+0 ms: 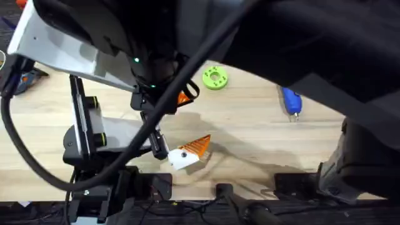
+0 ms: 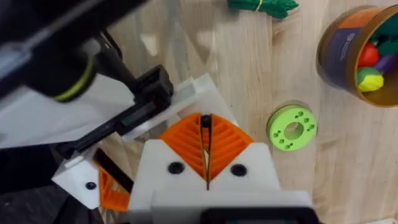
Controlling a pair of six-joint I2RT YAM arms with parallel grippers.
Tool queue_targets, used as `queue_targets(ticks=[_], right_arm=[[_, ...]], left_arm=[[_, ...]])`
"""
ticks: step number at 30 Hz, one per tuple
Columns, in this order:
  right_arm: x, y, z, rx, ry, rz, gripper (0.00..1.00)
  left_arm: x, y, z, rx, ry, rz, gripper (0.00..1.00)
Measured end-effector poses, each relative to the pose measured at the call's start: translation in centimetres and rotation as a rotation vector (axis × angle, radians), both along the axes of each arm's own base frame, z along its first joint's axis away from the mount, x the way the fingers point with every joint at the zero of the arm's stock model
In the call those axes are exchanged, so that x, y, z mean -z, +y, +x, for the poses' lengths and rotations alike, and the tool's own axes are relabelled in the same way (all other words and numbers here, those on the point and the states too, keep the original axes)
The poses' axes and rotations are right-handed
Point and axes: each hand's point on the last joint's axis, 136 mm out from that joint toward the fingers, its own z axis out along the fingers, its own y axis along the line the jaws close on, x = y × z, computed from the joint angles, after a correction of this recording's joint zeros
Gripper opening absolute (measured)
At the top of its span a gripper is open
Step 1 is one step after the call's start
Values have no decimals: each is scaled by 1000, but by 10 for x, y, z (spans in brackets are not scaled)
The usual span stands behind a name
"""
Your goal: Pick up the gripper from the table and insert it into the empty holder that is missing its gripper. Then pick up a screw, insert it into the mounting hole, and use the screwdriver to tighten it. Finally, clean up the table by picking up the vegetable and placing it into the bucket.
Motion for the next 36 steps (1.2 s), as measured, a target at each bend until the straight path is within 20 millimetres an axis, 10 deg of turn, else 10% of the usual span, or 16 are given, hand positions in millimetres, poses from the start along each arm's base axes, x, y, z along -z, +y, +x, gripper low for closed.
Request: queue_targets(ticks=[21, 26, 36], right_arm=[[-1, -3, 1, 4, -5, -10, 597], [-2, -8, 7, 14, -20, -25, 974], [-8, -11, 6, 17, -22, -14, 993]], left_arm=[[0, 0, 0, 2, -1, 0, 986], [0, -1, -1, 9, -3, 1, 985], [0, -1, -2, 10, -3, 1, 985]])
